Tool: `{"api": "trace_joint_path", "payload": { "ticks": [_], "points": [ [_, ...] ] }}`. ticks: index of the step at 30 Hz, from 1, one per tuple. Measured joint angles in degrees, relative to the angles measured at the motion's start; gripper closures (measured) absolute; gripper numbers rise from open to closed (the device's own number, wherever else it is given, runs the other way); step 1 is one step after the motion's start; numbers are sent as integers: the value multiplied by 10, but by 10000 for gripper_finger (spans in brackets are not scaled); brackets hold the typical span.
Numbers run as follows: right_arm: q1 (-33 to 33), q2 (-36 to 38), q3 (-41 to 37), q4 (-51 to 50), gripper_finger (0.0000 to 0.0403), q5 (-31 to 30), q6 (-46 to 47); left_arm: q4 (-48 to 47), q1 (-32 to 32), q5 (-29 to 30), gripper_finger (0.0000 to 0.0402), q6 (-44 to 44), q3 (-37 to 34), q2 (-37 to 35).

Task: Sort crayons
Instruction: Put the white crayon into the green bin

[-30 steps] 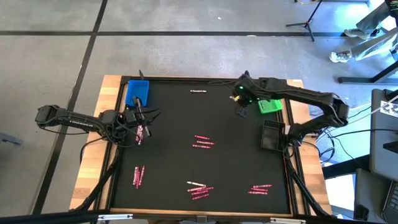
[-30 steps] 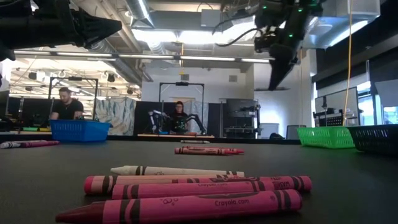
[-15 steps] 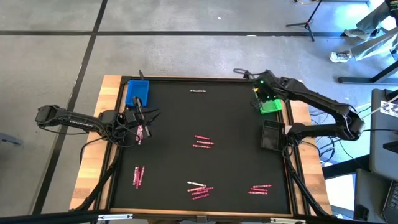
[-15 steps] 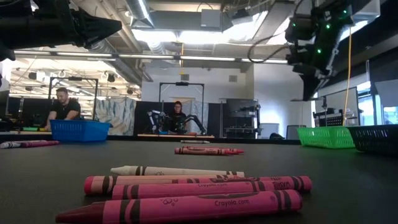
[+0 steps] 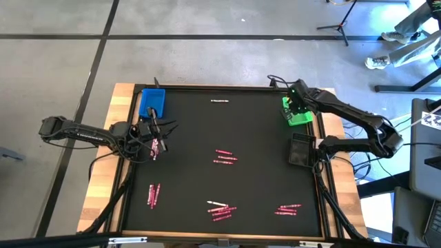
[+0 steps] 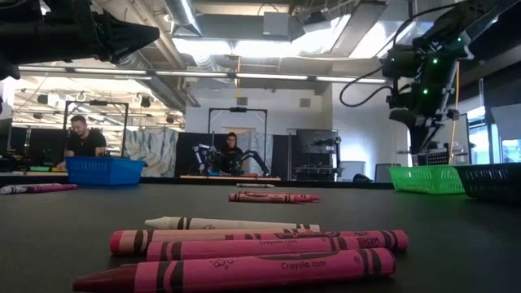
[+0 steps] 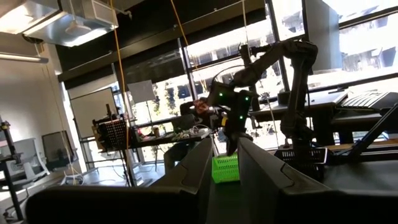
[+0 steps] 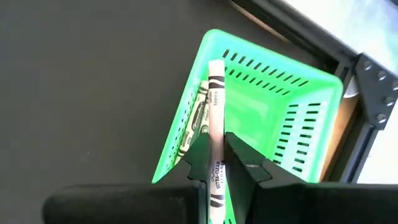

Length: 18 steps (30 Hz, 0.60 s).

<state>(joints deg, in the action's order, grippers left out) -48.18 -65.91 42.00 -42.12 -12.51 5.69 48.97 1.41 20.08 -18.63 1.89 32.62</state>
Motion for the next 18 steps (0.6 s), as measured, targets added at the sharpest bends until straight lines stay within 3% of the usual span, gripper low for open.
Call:
{"api": "trace_joint_path", "payload": {
  "ticks": [18],
  "points": [
    [-3, -28, -80, 108, 373, -29, 15, 0, 0, 0, 331, 0, 0, 0]
  ]
}}
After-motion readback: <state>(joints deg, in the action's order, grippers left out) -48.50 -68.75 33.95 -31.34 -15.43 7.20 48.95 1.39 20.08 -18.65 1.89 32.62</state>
